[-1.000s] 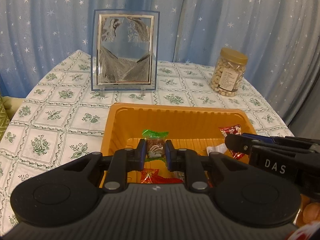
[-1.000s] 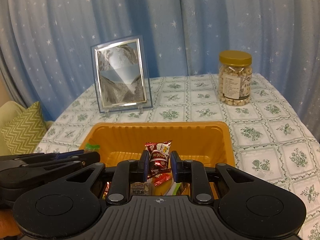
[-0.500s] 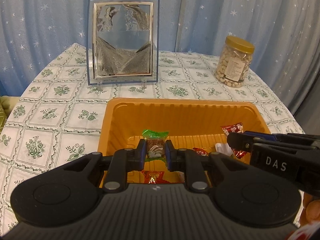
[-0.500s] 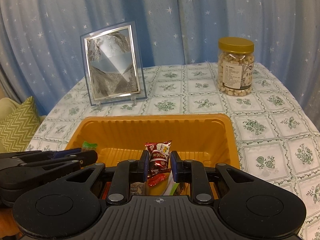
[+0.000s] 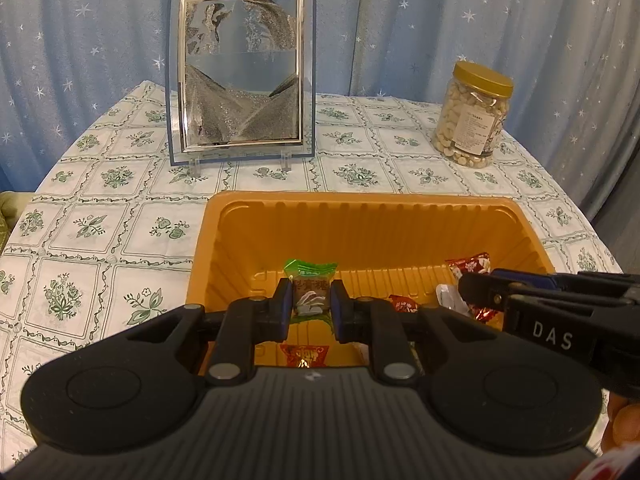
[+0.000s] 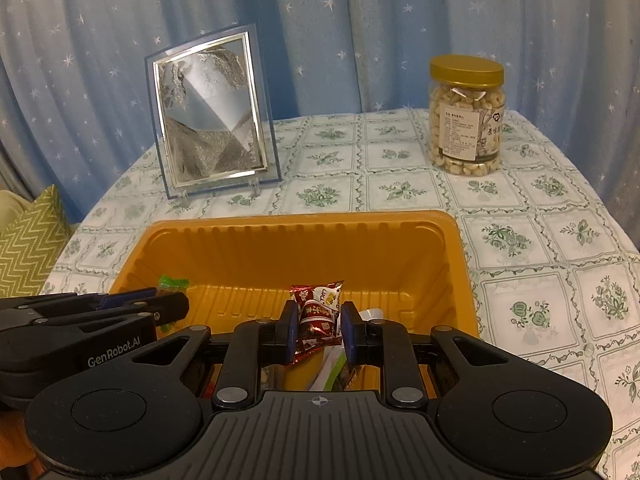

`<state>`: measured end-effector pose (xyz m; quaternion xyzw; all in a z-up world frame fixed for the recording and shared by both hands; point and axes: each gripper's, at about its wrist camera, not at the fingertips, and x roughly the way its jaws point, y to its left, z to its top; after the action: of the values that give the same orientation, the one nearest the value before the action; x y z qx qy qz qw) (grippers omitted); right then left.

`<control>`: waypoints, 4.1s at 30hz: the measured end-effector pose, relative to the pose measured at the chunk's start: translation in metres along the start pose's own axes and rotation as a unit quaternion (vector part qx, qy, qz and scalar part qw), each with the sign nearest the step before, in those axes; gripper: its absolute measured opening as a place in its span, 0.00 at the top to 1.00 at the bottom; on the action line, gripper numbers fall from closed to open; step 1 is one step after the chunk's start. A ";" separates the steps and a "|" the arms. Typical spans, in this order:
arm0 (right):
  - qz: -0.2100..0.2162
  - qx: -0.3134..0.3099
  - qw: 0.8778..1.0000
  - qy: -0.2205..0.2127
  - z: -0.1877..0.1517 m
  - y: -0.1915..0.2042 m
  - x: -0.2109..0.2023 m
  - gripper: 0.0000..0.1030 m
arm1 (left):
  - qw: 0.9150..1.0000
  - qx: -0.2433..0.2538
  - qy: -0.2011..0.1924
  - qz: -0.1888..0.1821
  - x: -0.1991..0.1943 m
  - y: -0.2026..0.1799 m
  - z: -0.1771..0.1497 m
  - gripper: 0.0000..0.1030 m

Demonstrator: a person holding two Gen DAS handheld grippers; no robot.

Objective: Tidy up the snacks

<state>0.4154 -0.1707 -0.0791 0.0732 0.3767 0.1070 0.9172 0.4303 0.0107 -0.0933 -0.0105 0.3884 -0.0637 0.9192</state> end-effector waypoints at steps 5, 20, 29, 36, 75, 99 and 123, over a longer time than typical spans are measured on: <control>-0.002 0.004 1.000 -0.001 0.000 -0.003 0.000 0.78 | 1.000 -0.004 -0.006 0.009 -0.001 0.002 0.001 0.61; 0.012 0.019 1.000 -0.010 0.003 -0.003 -0.006 0.78 | 1.000 0.001 -0.014 0.012 -0.009 0.004 0.003 0.61; 0.023 0.032 0.999 -0.015 0.002 -0.006 -0.005 0.77 | 1.000 -0.001 -0.014 0.013 -0.009 0.005 0.002 0.60; 0.030 0.060 0.998 -0.018 0.004 -0.014 -0.006 0.48 | 1.000 0.002 -0.015 0.018 -0.011 0.005 0.002 0.56; -0.004 0.018 1.000 -0.026 -0.020 -0.025 -0.048 0.27 | 0.996 0.031 -0.051 0.062 -0.058 0.003 -0.018 0.00; -0.007 0.028 0.999 -0.019 -0.088 -0.021 -0.141 0.19 | 0.997 -0.007 -0.043 0.058 -0.161 -0.003 -0.095 0.00; -0.014 0.032 0.999 -0.003 -0.157 0.006 -0.275 0.19 | 0.997 -0.034 -0.035 0.054 -0.294 -0.043 -0.170 0.00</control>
<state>0.1129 -0.2257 -0.0025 0.0977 0.3778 0.0822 0.9170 0.1015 0.0098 0.0006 -0.0231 0.3579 -0.0006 0.9335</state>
